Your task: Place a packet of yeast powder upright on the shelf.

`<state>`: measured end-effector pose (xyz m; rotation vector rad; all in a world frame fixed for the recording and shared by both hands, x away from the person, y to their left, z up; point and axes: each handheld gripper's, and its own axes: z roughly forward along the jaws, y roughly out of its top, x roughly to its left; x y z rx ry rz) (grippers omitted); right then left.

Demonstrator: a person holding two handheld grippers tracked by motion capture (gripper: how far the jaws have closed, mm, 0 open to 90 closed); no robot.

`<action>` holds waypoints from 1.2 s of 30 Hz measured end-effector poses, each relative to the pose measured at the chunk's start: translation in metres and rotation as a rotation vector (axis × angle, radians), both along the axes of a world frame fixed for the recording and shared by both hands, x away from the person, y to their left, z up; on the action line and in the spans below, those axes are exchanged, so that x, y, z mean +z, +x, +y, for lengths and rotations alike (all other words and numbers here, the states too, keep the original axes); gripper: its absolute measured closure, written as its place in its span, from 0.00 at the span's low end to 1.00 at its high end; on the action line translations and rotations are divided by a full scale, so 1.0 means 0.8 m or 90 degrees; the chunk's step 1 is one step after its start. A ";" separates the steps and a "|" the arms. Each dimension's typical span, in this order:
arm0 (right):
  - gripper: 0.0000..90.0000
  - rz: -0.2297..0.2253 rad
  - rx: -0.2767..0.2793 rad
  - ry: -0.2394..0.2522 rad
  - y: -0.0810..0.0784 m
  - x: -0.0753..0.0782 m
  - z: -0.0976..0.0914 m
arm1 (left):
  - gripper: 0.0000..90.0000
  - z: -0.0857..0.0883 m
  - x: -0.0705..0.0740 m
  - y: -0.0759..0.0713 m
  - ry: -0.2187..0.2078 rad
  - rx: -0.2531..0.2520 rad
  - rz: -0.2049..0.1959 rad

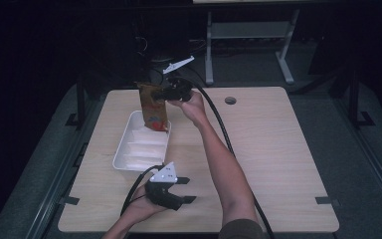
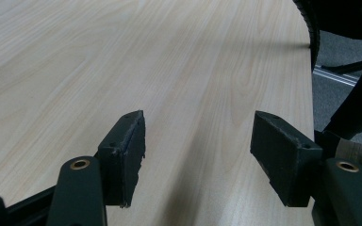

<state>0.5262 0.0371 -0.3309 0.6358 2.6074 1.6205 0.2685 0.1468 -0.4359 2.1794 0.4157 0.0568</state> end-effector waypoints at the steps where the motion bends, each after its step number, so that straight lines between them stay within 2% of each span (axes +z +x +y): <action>1: 0.91 0.001 0.001 -0.001 0.001 -0.001 0.001 | 0.39 0.000 0.000 0.000 0.001 -0.001 0.000; 16: 0.90 0.030 0.013 0.007 0.004 -0.022 0.014 | 0.39 0.002 0.002 0.002 -0.006 0.002 0.001; 19: 0.90 0.035 0.009 0.016 0.005 -0.029 0.013 | 0.39 0.002 0.001 0.002 -0.007 0.002 0.002; 28: 0.89 0.057 0.007 0.015 0.006 -0.047 0.013 | 0.39 0.001 0.002 0.002 -0.009 0.003 0.001; 36: 0.87 0.077 -0.003 0.033 0.010 -0.053 0.006 | 0.39 0.001 0.002 0.003 -0.012 0.004 0.001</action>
